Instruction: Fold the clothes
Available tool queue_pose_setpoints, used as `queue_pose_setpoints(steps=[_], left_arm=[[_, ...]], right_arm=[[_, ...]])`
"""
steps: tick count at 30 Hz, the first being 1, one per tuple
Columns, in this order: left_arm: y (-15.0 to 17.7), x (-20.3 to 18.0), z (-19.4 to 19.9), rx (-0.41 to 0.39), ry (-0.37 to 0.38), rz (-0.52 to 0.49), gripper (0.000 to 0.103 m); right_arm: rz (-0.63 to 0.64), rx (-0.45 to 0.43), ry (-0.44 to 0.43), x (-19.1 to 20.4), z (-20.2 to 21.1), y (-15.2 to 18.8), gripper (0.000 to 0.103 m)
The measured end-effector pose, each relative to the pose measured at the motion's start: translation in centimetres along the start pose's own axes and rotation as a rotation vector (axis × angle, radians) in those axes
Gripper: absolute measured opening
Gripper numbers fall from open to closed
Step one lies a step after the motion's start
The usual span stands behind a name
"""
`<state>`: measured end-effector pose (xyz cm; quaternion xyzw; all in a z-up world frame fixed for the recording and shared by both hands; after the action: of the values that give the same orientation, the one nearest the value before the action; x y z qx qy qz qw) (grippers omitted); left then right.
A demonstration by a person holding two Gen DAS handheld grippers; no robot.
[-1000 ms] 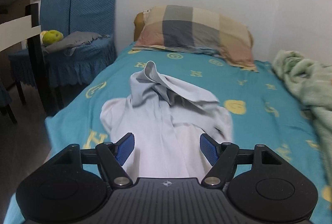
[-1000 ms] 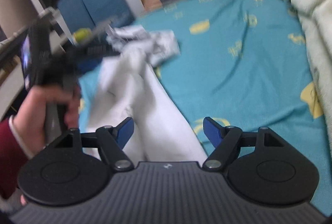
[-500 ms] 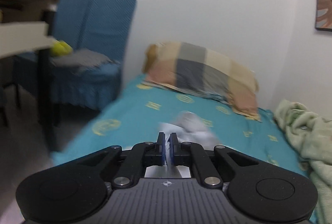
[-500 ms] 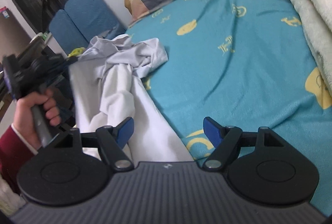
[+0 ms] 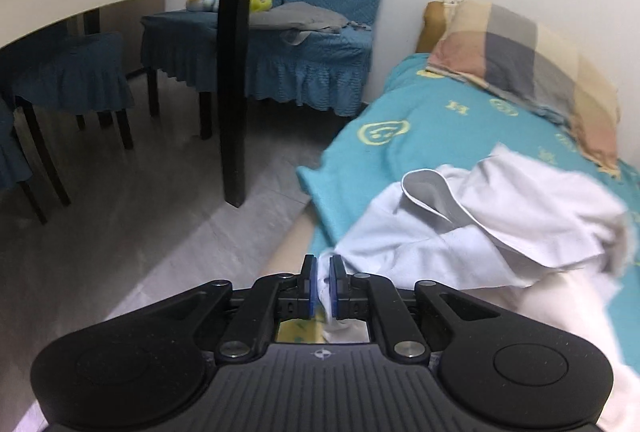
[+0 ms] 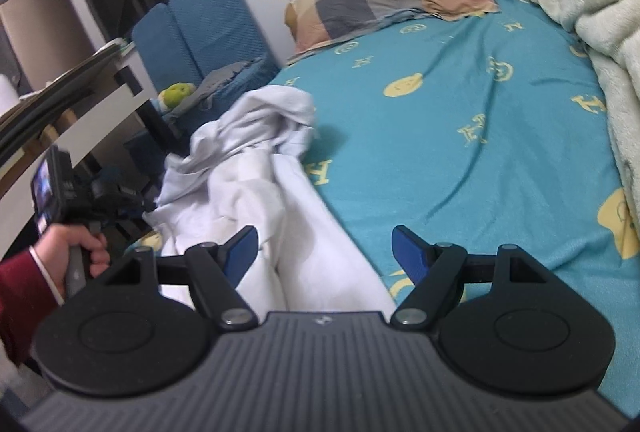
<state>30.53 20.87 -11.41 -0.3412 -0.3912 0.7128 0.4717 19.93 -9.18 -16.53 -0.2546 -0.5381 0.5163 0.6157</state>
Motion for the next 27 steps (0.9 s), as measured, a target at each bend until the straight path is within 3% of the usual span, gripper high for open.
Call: queue_pose_setpoints(steps=[4,7,11,14,19,23,27], left_arm=[[-1.6,-1.7,4.9,-0.055,0.088,-0.017,0.025],[-2.1,-4.0,8.9,-0.106,0.16,-0.057,0.031],[-1.3,-6.8,11.0,-0.159,0.27,-0.124,0.053],[0.0,-8.7,10.1,-0.173,0.313,-0.172,0.06],[2.1,-11.1,7.0,-0.154,0.339,-0.267,0.063],[3.0,-12.4,4.1,-0.171,0.328,-0.378,0.069],[3.3,-12.2,0.3,-0.187,0.289,-0.421,0.067]], right_arm=[[0.034,-0.019,-0.037,1.0,0.7,-0.2,0.076],[0.058,-0.021,-0.049,1.4,1.2,0.0,0.076],[0.037,-0.01,-0.054,1.4,1.2,-0.4,0.076],[0.049,0.007,-0.047,1.4,0.4,-0.9,0.076],[0.08,0.015,-0.041,1.2,-3.7,-2.2,0.076],[0.12,0.009,-0.068,1.4,-9.5,-3.2,0.076],[0.17,-0.001,-0.082,1.5,-16.6,-4.1,0.076]])
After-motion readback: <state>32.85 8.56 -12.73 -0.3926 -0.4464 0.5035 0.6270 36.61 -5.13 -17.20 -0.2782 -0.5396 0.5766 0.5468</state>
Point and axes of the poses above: each gripper's, at about its wrist camera, not at the fingertips, and z roughly against the way its jaws point, x to its left, y to its underside, the point moved 4 cm from there along -z, roughly the way its jaws point, and after that the axes turned 15 degrees about -x, right-handed, at the moved point
